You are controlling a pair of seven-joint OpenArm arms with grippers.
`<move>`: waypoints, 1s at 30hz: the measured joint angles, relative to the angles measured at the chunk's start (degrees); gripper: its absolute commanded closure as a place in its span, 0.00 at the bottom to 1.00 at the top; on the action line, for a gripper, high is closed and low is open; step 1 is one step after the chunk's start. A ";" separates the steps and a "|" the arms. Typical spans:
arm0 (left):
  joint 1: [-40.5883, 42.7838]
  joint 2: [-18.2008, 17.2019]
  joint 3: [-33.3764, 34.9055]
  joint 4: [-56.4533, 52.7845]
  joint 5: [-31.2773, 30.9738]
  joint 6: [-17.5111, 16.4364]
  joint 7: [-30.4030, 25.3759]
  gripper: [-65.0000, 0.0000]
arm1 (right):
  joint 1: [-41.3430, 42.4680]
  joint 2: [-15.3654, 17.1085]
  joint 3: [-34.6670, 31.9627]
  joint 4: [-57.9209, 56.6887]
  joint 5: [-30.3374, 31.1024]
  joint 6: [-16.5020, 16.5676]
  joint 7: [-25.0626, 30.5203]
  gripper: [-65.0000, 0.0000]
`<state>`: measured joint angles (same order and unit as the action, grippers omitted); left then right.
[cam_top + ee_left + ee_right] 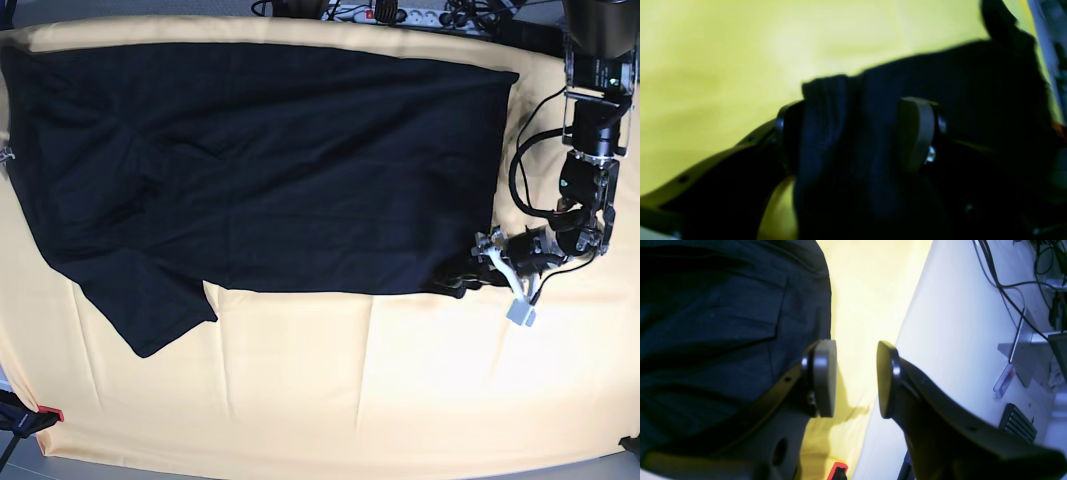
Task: Fold the T-shirt properly
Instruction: 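Grasp the unfolded side edge with the left gripper at hem, right at shoulder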
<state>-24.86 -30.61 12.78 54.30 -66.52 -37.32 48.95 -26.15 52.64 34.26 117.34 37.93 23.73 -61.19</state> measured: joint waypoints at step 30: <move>-5.49 0.02 0.35 -0.42 16.35 5.81 -5.64 1.00 | 22.40 -12.76 -13.88 -33.46 -4.68 3.50 29.62 0.44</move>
<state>-30.35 -30.59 13.13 53.89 -50.17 -31.51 43.31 -3.75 39.88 20.38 83.88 33.26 27.22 -31.57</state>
